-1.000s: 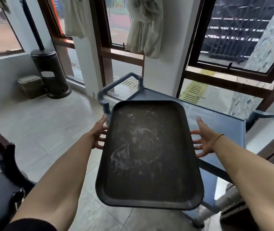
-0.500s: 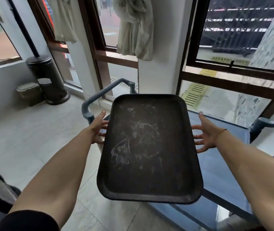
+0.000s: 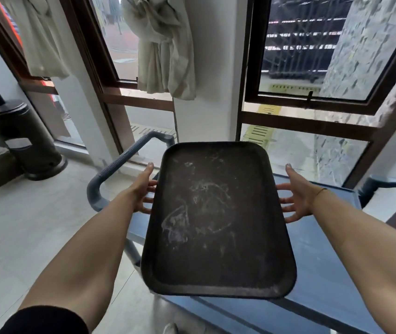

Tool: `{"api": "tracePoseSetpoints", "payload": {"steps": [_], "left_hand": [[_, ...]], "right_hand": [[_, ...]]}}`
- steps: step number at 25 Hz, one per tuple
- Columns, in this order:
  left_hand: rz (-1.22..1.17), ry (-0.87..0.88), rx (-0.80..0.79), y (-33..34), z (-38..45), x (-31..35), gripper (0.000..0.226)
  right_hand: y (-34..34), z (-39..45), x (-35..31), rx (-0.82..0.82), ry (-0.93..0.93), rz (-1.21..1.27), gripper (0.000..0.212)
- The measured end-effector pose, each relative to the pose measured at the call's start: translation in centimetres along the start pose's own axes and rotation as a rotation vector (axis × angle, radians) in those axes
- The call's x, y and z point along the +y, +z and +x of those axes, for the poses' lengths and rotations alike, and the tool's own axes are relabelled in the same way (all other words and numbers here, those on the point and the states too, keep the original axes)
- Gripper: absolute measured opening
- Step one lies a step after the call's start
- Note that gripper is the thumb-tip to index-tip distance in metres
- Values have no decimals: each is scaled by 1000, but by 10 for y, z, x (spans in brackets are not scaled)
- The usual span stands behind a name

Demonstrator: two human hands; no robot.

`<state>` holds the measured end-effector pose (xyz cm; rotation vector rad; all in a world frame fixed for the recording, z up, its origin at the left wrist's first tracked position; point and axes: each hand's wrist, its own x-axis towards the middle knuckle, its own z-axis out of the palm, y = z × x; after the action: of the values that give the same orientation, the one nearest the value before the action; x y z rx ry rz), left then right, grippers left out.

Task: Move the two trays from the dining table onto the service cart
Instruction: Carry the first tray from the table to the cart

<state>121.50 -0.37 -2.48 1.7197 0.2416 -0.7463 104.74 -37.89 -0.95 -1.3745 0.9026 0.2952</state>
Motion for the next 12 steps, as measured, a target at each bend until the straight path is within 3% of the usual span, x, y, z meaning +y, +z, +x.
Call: {"api": "tracePoseSetpoints", "payload": {"steps": [12], "left_hand": [[245,-59,-146,-56,148,72,85]], "right_hand": [[88,75,-40,143,103,162,81]]}}
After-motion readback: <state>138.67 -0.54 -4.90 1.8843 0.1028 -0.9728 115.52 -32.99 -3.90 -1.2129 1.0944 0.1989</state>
